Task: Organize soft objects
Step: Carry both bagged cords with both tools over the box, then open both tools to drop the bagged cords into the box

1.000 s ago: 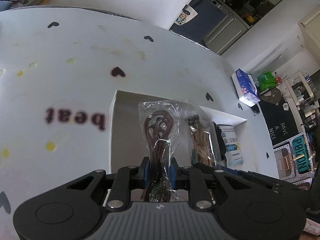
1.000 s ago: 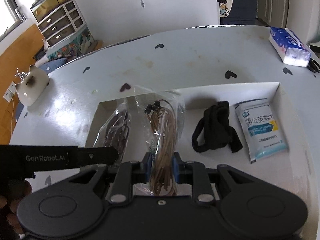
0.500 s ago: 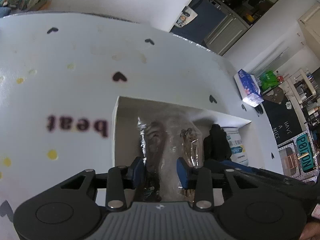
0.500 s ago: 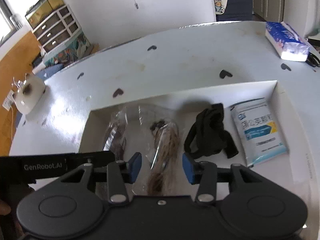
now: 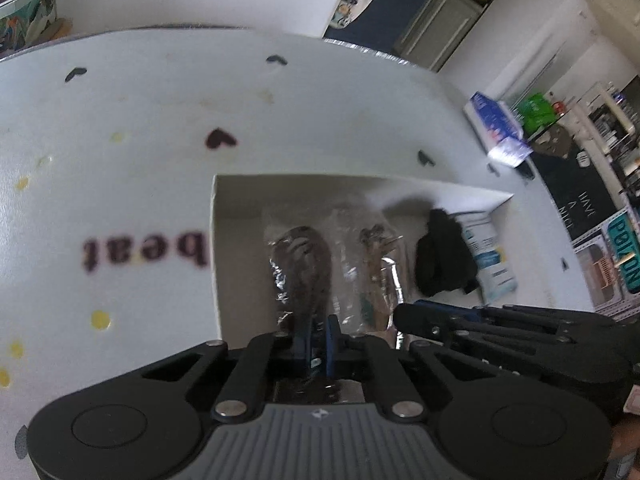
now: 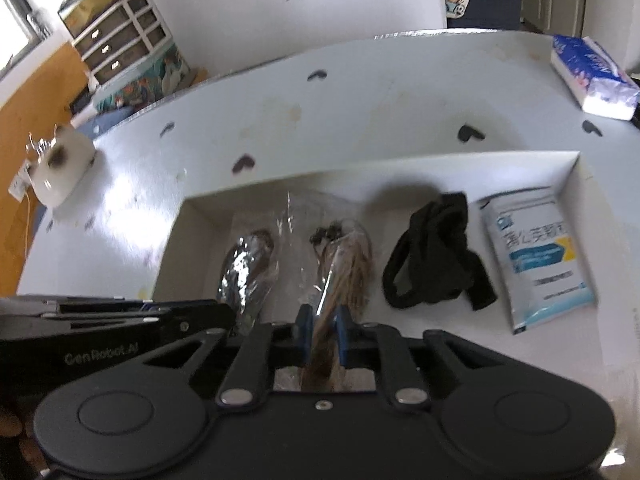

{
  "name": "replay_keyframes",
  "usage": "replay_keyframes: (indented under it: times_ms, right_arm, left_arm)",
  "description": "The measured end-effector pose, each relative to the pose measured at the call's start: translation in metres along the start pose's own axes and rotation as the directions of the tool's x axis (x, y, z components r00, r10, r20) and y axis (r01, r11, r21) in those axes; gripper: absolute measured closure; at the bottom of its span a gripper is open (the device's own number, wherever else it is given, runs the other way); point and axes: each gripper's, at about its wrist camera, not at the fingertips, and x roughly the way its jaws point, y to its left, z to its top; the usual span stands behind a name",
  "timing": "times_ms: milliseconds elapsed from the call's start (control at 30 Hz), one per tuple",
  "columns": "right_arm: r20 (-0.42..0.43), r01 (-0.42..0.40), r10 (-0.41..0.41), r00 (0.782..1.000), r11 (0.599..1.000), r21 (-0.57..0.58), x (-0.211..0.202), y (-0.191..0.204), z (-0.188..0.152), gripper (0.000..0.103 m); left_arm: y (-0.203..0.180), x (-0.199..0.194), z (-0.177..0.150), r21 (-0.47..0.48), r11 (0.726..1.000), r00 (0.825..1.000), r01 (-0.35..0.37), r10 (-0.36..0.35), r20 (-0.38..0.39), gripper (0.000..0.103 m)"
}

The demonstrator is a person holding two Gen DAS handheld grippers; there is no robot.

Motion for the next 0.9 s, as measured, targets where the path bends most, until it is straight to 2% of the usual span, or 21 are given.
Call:
replay_keyframes:
  times_ms: [300,467,700,767,833,900]
  right_arm:
    - [-0.022,0.02,-0.02,1.0,0.999,-0.028,0.015,0.0,-0.005,0.09]
    - [-0.002,0.006,-0.006,1.0,1.0,-0.016,0.004,-0.001,-0.004,0.088]
    - [0.085,0.0,0.002,0.996,0.999,-0.033,-0.033,-0.002,0.0,0.079]
    - [0.106,0.001,0.004,0.994,0.999,-0.042,-0.041,-0.003,0.0,0.078]
    - [0.128,0.004,0.003,0.992,0.998,-0.056,-0.05,-0.004,-0.001,0.076]
    - [0.147,0.009,0.001,0.989,0.998,-0.068,-0.058,-0.005,-0.002,0.067]
  left_arm:
    - [0.003,0.004,0.001,0.0,1.0,1.0,-0.018,0.018,0.002,0.099]
    - [-0.002,-0.01,0.0,0.005,1.0,0.999,-0.025,0.025,0.042,0.08]
    - [-0.014,-0.034,-0.004,0.008,0.999,0.994,-0.041,0.04,0.101,0.056]
    - [-0.019,-0.043,-0.007,0.002,0.999,0.991,-0.05,0.049,0.127,0.046]
    - [-0.024,-0.05,-0.009,-0.001,0.998,0.987,-0.061,0.06,0.151,0.038]
    - [-0.03,-0.057,-0.011,-0.004,0.997,0.981,-0.075,0.075,0.179,0.031]
